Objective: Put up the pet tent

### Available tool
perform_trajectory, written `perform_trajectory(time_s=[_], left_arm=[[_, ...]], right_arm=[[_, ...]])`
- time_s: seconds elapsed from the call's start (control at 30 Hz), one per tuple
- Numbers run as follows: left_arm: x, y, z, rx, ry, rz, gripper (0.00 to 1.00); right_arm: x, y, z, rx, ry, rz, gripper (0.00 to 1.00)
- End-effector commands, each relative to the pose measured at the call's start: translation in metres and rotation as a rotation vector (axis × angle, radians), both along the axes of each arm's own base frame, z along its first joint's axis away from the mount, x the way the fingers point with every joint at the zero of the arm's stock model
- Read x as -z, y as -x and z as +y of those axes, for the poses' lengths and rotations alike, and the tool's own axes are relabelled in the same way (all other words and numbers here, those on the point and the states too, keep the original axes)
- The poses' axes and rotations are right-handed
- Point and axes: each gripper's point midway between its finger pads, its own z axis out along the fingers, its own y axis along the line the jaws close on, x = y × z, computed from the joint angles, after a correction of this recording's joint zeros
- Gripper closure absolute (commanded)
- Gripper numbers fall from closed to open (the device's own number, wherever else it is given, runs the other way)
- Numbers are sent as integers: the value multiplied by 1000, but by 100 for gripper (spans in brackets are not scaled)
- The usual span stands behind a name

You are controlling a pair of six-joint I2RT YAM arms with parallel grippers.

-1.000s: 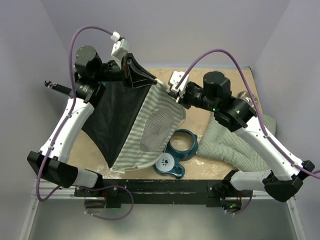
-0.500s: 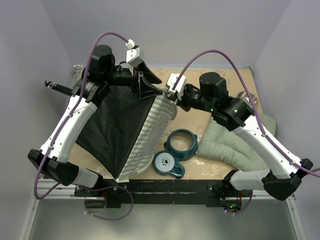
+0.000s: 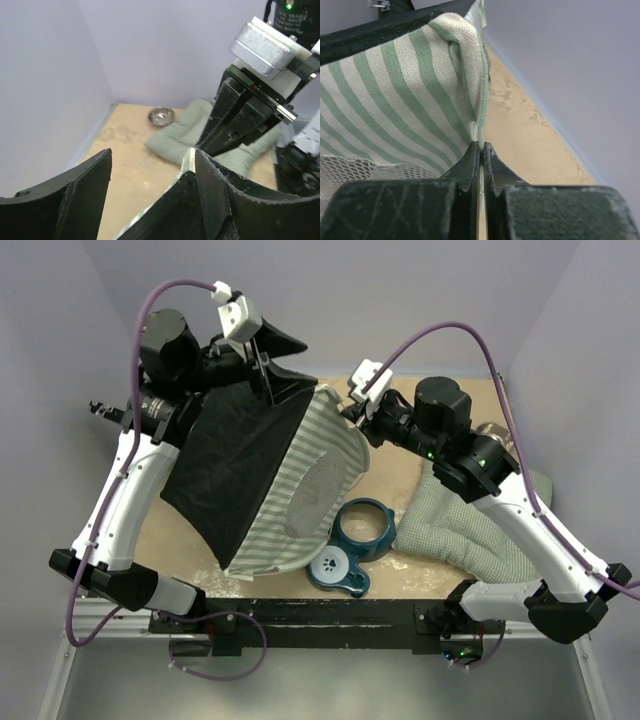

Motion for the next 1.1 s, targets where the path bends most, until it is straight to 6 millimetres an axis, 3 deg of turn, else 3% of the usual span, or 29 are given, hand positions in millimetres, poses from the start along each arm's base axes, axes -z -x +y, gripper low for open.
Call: perform_trajectory(time_s=[0.0, 0.1, 0.17, 0.23, 0.3, 0.43, 0.6, 0.83, 0.9, 0.97, 1.07], left_arm=[[-74, -4, 24, -156, 146, -181, 27], [-71, 10, 21, -89, 109, -237, 26], [-52, 21, 15, -5, 34, -259, 27], [-21, 23, 9, 12, -56, -239, 29], [-1, 22, 9, 6, -111, -235, 29], [18, 20, 9, -5, -169, -211, 30], [64, 10, -15, -69, -302, -126, 31], [79, -10, -29, -147, -299, -27, 34], [82, -25, -27, -227, -290, 8, 44], [83, -39, -23, -306, -281, 41, 60], [78, -51, -20, -365, -253, 70, 87]], right_arm=[[-45, -13, -25, 104, -157, -37, 100], [-23, -39, -49, 211, -143, 35, 100], [-14, -60, -66, 289, -152, 86, 100], [-14, -72, -73, 304, -176, 127, 100], [-17, -78, -71, 283, -193, 153, 100], [-20, -87, -68, 275, -198, 171, 100], [-26, -95, -66, 259, -202, 162, 100], [-34, -95, -63, 249, -220, 160, 100], [-40, -88, -58, 202, -230, 151, 100], [-45, -82, -55, 171, -243, 143, 97], [-46, -73, -50, 124, -253, 147, 66]])
